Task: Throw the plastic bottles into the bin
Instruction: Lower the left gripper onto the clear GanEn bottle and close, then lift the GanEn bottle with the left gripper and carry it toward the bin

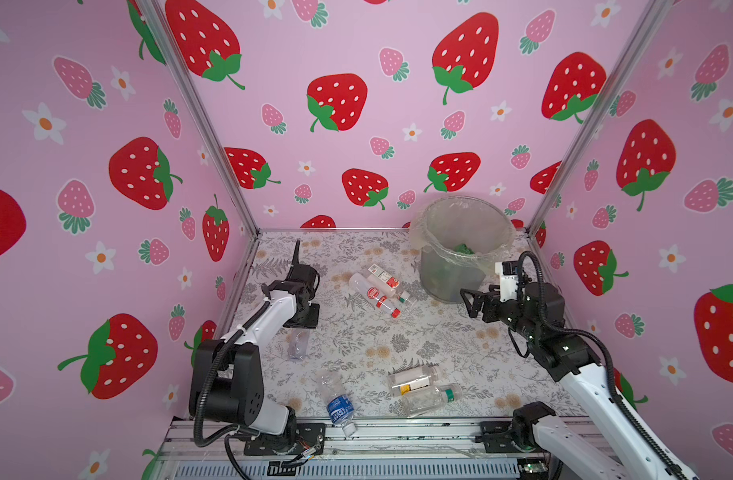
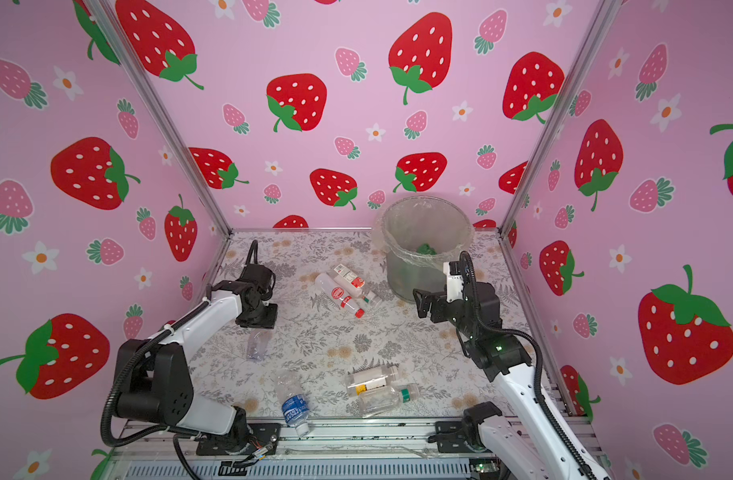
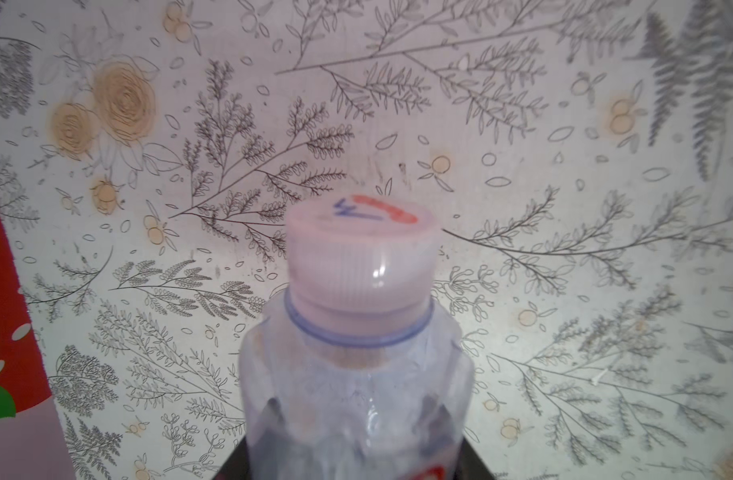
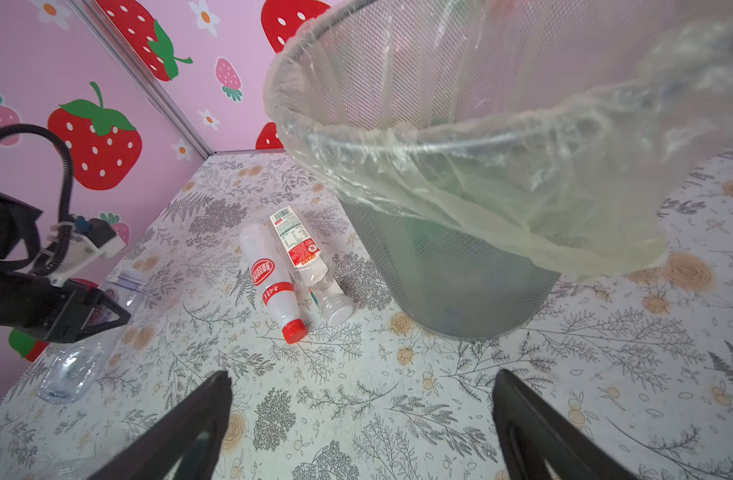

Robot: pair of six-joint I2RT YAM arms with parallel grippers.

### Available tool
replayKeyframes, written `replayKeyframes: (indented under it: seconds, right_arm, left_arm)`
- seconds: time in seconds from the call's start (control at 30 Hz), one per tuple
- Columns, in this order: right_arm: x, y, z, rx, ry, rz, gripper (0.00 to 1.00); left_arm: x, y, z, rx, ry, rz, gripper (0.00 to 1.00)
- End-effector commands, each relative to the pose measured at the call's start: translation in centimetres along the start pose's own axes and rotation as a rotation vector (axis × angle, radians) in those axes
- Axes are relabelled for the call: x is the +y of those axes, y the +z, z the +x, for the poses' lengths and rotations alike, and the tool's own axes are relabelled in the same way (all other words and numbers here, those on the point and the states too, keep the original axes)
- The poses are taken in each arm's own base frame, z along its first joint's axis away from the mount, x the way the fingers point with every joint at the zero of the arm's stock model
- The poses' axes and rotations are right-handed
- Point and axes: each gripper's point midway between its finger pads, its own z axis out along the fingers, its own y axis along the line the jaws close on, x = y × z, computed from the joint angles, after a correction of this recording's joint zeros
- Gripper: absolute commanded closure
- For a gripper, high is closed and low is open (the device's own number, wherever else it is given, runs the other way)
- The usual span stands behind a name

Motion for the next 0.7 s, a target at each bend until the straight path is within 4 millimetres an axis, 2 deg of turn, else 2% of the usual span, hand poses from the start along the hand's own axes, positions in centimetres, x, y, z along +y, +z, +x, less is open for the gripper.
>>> replayKeyframes:
  seconds: [0.0, 0.2, 0.37, 0.5, 0.67]
  right_arm:
    - [-0.5, 0.2, 1.4, 0.026, 0.034, 0.019, 0.01]
    - [-1.6, 0.9, 4.1, 0.079, 0.103, 0.054, 0.01]
    - [-3.1, 1.5, 6.5, 0.112, 0.177, 0.114, 0.01]
    - [-4.0, 1.7, 7.6, 0.128, 0.183, 0.154, 0.01]
    - [-4.7, 1.8, 8.8, 0.151, 0.188, 0.186, 0.01]
  left_arm:
    - [-0.3, -2.7, -1.4, -0.061, -0.091, 0.046, 0.50]
    - [-1.7, -5.3, -2.3, -0.117, -0.119, 0.158, 0.52]
    - [-3.5, -8.0, -4.3, -0.249, -0.148, 0.297, 0.52]
    - [-5.1, -10.5, -5.7, -0.353, -0.164, 0.432, 0.52]
    - [-6.5, -13.2, -6.3, -0.473, -0.177, 0.569, 0.52]
